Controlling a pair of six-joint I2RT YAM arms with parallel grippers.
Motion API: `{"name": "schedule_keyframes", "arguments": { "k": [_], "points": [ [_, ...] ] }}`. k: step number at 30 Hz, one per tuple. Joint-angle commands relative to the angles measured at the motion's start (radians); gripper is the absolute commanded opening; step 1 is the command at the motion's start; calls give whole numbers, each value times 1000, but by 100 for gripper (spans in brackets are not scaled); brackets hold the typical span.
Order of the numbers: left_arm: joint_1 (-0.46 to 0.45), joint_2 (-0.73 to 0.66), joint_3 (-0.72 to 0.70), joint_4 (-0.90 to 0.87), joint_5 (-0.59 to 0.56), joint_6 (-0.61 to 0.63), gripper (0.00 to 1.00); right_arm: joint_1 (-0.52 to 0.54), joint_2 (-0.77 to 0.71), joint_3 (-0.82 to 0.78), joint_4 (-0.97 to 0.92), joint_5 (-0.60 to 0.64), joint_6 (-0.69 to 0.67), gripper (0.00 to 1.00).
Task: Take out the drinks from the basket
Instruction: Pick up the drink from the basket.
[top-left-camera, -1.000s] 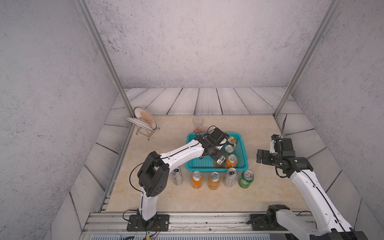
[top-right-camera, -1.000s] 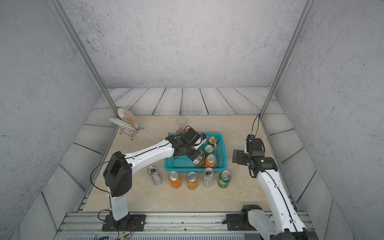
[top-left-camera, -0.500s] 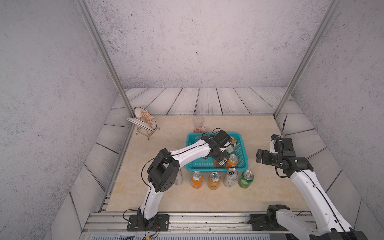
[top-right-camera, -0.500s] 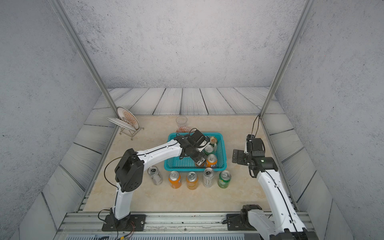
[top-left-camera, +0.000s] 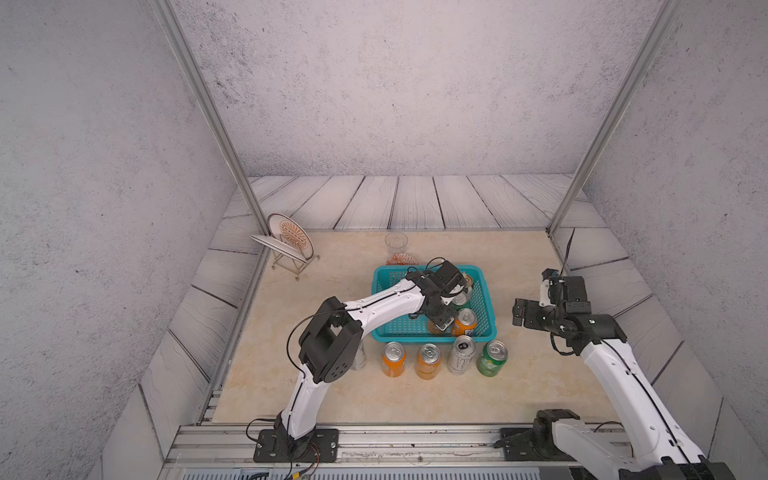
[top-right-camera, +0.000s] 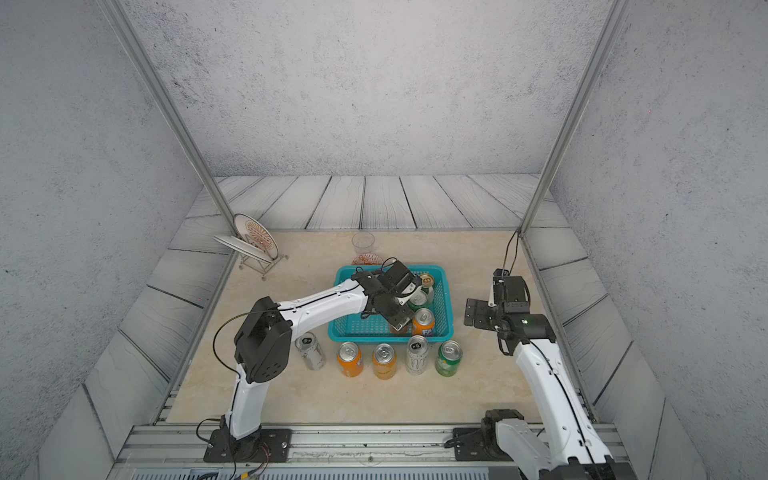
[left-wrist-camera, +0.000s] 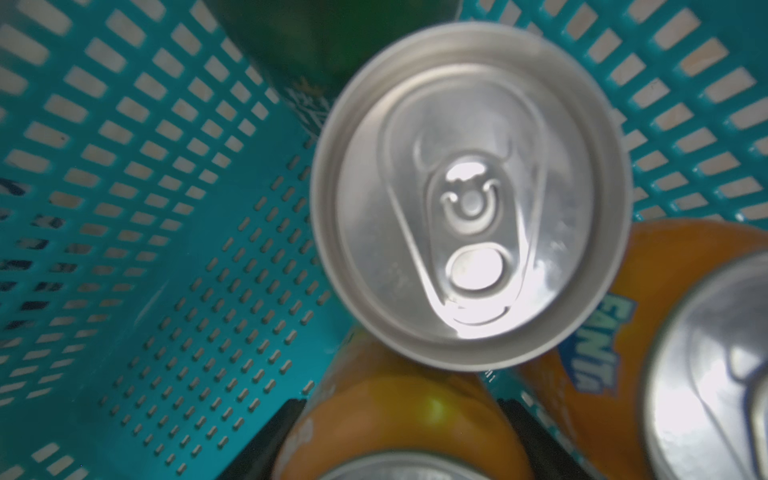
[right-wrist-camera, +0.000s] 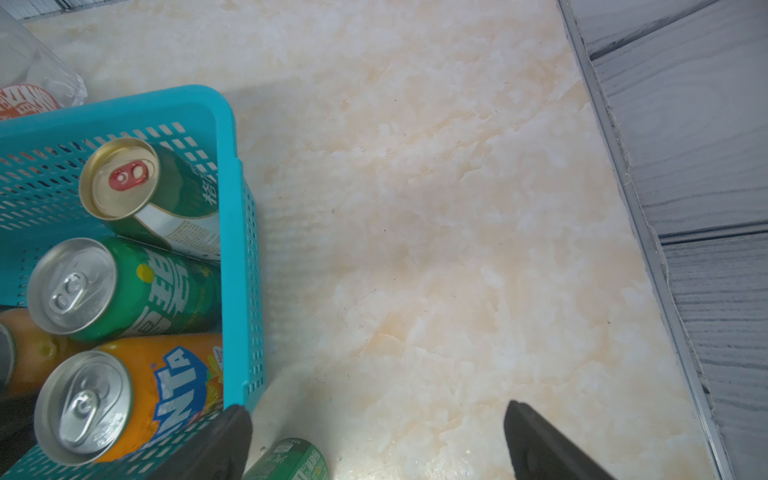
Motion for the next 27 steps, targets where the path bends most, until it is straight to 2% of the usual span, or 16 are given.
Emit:
{"name": "schedule_keyframes", "arguments": {
  "k": [1,13,27],
  "points": [
    [-4,-43,12,-27,-13,-3,69,-4,-7,-9,4,-6,-7,99],
    [-12,-229,-21,-71,-64,-7,67,-5,-8,-9,3,-13,-9,99],
    [-64,-555,-103,-145,-173,-45,67,-6,-7,-8,5,-19,-9,99]
  ]
}}
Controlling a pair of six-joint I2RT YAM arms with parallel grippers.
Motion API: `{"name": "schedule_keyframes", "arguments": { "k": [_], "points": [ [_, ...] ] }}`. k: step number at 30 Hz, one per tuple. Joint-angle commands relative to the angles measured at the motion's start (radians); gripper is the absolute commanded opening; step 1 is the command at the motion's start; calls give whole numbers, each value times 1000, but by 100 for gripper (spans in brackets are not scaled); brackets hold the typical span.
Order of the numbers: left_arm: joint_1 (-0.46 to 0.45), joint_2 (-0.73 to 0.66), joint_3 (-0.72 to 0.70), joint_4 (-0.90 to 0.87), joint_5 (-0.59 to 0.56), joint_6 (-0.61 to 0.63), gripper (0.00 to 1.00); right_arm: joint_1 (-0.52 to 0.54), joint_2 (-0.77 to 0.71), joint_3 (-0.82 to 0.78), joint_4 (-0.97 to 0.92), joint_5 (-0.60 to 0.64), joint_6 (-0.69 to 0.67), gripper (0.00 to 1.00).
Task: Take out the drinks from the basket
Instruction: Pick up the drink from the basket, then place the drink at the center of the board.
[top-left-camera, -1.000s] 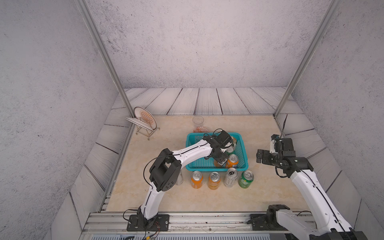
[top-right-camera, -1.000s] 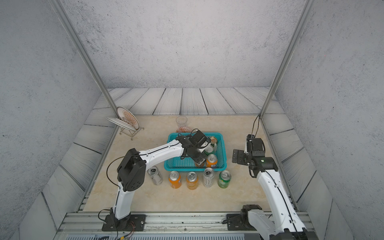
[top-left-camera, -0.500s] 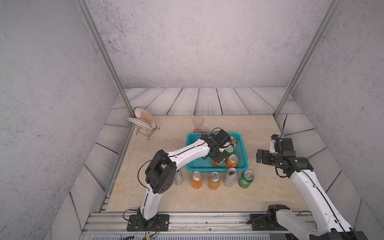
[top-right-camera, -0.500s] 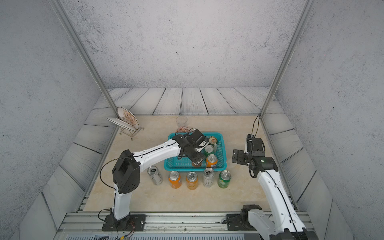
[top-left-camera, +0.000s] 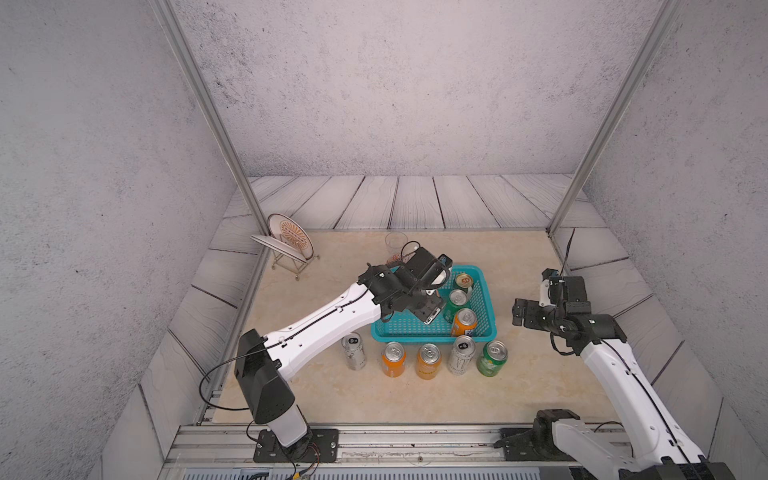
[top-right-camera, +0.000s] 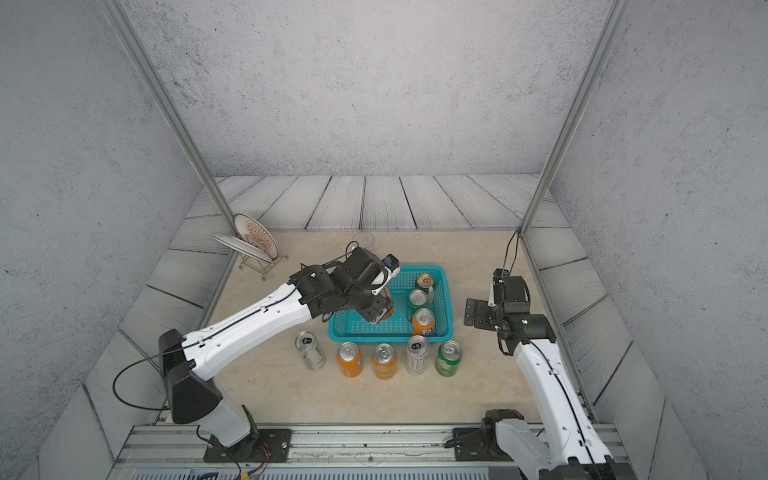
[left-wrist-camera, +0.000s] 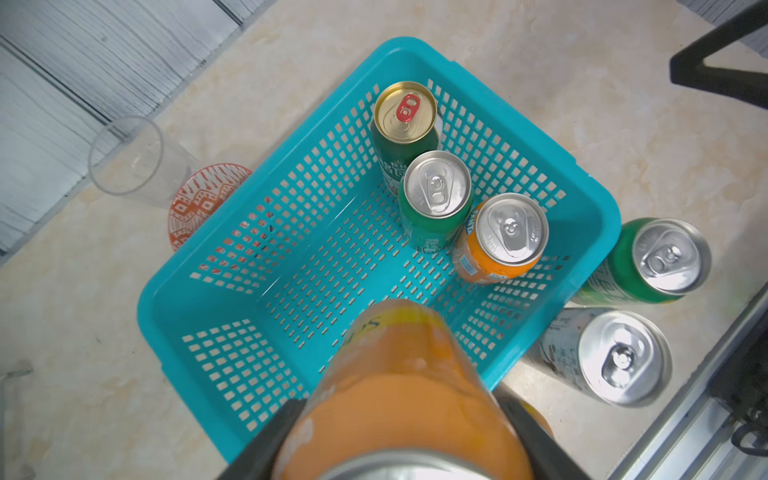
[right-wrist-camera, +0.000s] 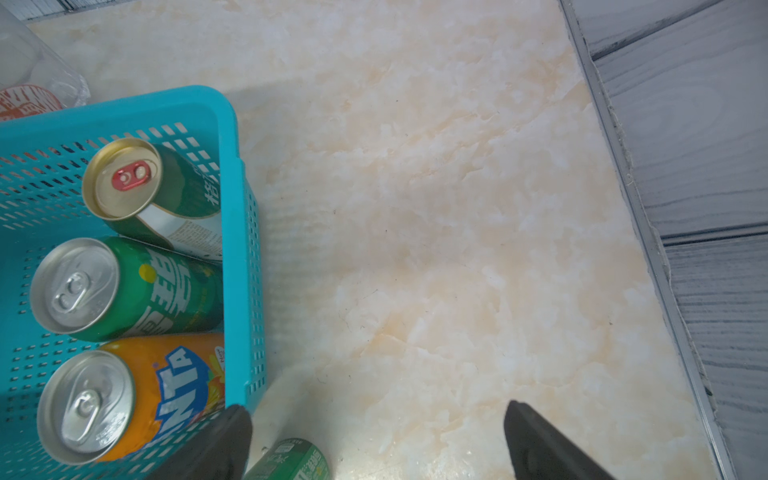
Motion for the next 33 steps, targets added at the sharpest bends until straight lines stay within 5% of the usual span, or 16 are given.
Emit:
{"name": "schedule_keyframes", "arguments": {
  "k": [1,18,33],
  "points": [
    [-21,-105,-13,-1,-52,-27,67,-6,-7,-7,3,-15,-8,99],
    [-83,-485,-236,-193,-132,-197,67,-5,-4,-4,3,-20,-7,99],
    [-143,-548,-451,-221,-114,-311,66,-8,-2,-4,3,-18,-8,100]
  ]
}}
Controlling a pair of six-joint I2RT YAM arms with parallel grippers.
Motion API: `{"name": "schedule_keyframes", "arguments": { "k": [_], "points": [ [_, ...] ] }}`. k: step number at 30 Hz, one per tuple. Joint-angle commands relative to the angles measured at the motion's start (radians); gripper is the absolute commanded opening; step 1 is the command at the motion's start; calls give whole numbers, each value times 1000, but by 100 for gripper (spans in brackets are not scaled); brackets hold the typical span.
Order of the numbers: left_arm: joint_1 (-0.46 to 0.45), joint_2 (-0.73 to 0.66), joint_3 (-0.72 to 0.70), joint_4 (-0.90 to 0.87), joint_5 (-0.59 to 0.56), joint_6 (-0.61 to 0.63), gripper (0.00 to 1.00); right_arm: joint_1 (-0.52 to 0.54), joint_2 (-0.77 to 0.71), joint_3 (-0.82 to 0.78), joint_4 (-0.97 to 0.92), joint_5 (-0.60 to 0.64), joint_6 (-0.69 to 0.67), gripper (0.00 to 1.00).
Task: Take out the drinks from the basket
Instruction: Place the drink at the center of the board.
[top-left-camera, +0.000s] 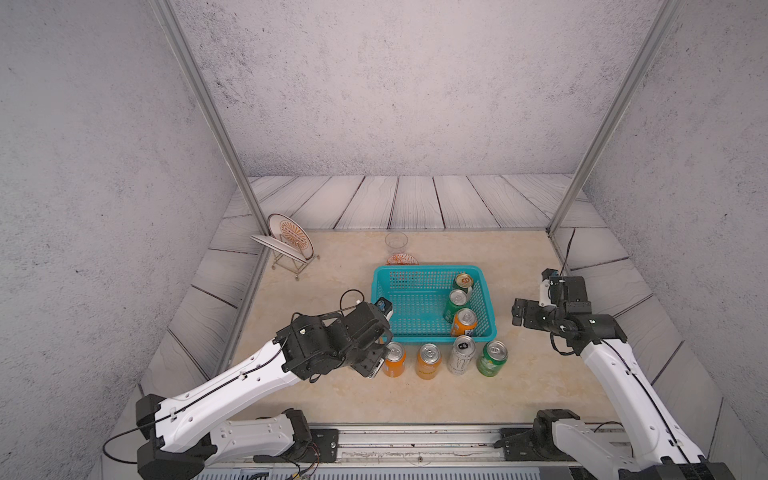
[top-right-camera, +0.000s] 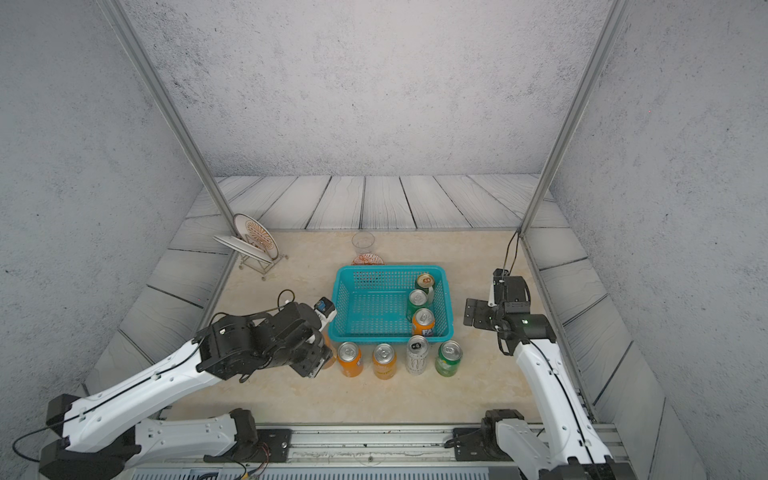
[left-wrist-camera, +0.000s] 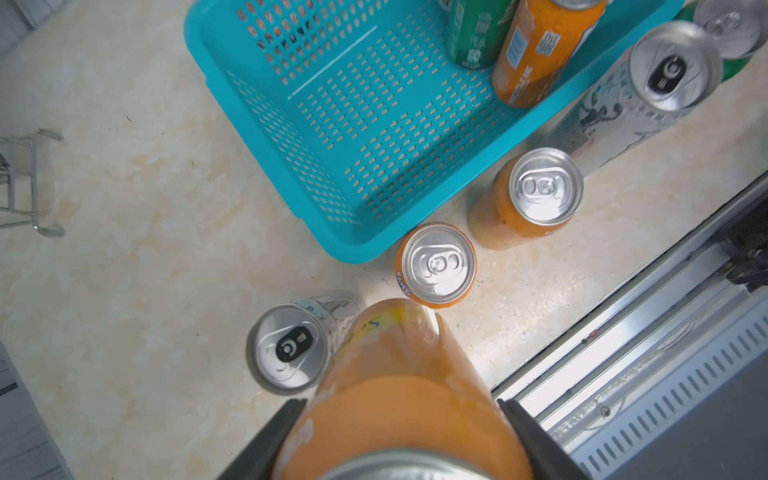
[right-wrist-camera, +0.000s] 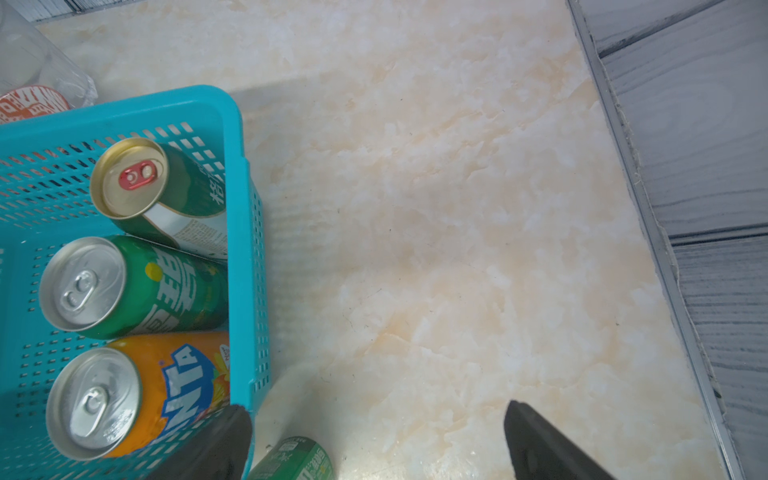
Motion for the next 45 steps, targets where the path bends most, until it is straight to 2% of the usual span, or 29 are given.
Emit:
{"name": "schedule_keyframes", "arguments": {
  "k": [1,6,19,29,45],
  "points": [
    [-23,-15,-28,59,-17,-38,66,-4,-1,-4,3,-4,-8,99],
    [-54,4,-97,106,-31,-42,66,-5,-2,-4,3,-4,-7,99],
    [-91,32,-211,184,14,-104,66,-4,-2,-4,3,-5,-8,99],
    [-98,4,-336,266,40,-174,66,-4,2,-4,3,-7,-8,99],
    [-101,16,-454,373,52,-236,67,-5,7,-4,4,-10,-8,99]
  ]
}}
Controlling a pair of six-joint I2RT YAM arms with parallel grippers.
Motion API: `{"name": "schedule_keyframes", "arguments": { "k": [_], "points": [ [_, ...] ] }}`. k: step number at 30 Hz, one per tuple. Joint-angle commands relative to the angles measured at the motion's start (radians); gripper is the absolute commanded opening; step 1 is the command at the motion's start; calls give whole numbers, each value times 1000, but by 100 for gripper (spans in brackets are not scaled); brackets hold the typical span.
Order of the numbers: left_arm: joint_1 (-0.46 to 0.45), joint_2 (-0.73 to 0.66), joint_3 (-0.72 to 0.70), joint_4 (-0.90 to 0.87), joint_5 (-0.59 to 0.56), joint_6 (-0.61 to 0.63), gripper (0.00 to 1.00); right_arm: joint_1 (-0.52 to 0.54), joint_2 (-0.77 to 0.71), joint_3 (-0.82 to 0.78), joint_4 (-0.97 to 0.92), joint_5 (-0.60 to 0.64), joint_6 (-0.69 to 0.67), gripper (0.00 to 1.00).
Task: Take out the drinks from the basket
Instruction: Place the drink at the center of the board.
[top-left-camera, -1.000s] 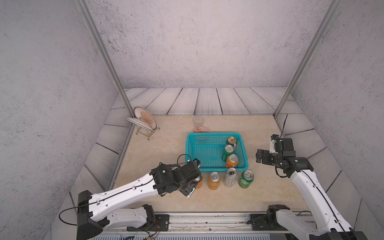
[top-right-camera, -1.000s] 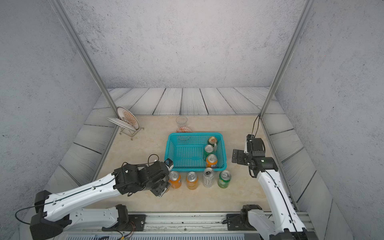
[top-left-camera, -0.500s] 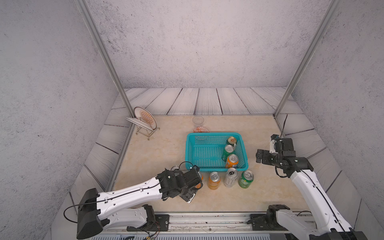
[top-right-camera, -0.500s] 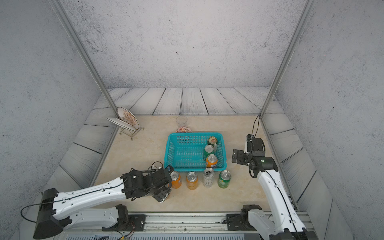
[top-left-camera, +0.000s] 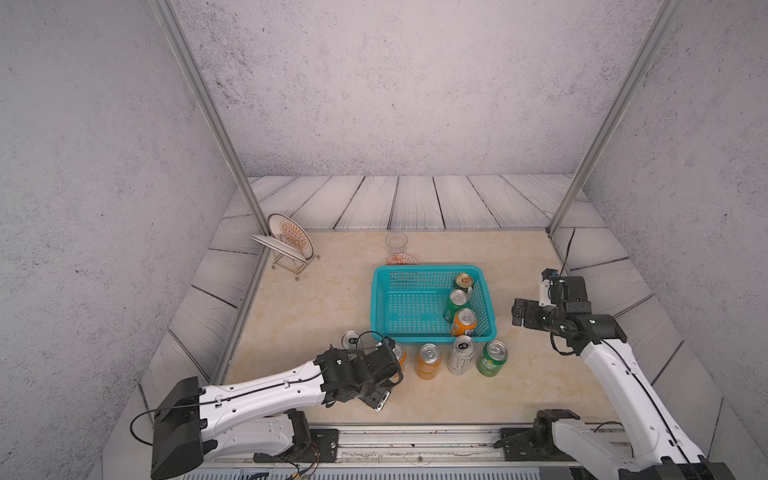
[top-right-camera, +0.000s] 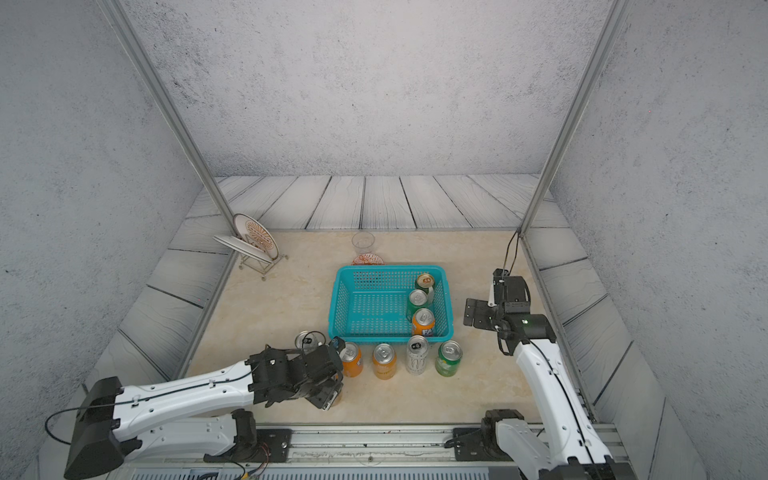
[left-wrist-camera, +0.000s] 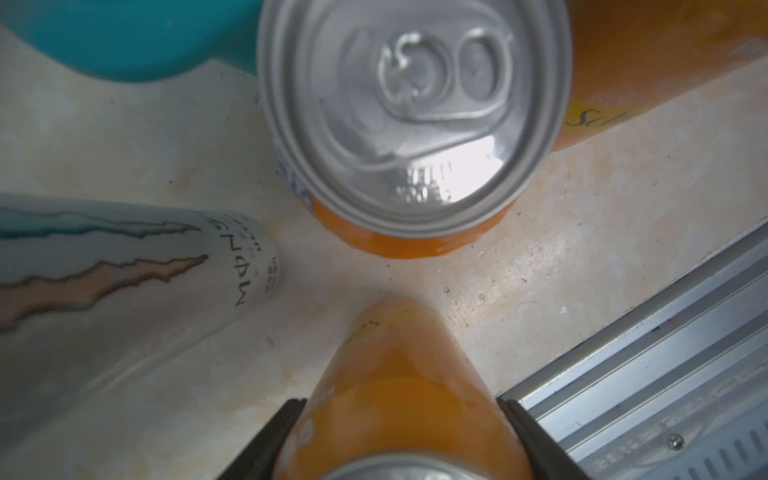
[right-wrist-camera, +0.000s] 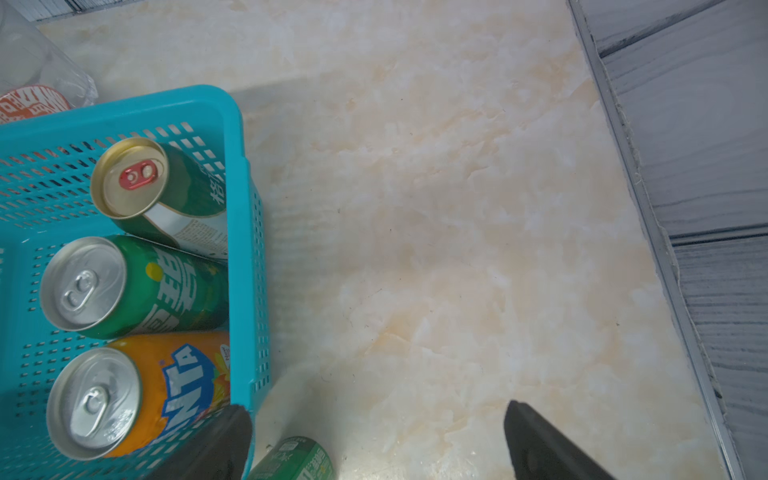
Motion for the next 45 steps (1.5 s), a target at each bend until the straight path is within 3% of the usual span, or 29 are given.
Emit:
{"name": "schedule_keyframes", "arguments": {
  "k": [1,12,28,39,45],
  "points": [
    [-6,-1,-7,54,-13,-21,67,-5,8,-4,5,-9,-10,99],
    [-6,19,-32,85,-14,-33,71,-4,6,-4,5,-8,-8,99],
    [-6,-17,22,-8,-45,-27,88,-4,14,-2,3,-13,-12,99],
    [-5,-65,191,-113,-59,15,100,-4,12,-2,4,-13,-13,100],
    [-2,-26,365,-172,-119,67,99,-4,14,-2,4,-13,-13,99]
  ]
}}
